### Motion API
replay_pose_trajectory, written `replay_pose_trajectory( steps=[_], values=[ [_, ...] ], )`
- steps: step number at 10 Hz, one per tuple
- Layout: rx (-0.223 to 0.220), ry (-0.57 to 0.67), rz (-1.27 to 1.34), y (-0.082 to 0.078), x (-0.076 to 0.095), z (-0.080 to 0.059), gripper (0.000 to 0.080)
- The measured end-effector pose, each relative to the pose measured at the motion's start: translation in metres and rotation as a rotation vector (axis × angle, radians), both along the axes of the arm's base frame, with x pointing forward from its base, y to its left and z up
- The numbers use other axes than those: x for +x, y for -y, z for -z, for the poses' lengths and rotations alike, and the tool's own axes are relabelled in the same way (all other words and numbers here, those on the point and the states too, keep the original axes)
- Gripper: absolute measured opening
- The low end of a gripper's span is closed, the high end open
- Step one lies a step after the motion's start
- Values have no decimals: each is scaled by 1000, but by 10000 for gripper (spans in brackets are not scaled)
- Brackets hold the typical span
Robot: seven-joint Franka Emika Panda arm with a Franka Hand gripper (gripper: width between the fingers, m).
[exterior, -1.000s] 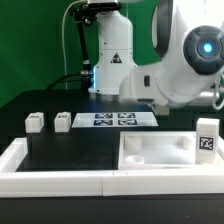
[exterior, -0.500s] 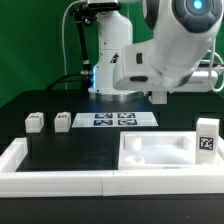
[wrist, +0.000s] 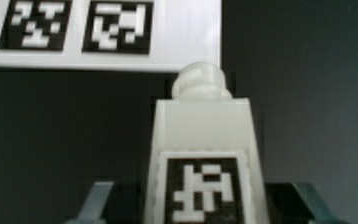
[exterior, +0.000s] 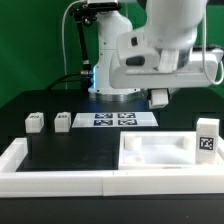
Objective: Assemble square table
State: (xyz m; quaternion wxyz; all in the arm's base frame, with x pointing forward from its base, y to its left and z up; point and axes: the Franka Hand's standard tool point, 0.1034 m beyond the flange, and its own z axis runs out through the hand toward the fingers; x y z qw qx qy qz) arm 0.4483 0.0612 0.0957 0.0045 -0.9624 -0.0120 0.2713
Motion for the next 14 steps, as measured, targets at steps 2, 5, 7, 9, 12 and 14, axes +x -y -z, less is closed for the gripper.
replay_pose_trajectory(
  steps=[2,5,7,9,12,14],
  values=[
    [4,90,4,3,18,-20,291],
    [-1,295,27,-3,24,-29,291],
    [8,431,29,-4,30,-28,291],
    [16,612,-36,11,46,-23,291],
    [13,852,-109,27,84,-48,291],
    [-5,955,-106,32,76,-43,291]
  ],
)
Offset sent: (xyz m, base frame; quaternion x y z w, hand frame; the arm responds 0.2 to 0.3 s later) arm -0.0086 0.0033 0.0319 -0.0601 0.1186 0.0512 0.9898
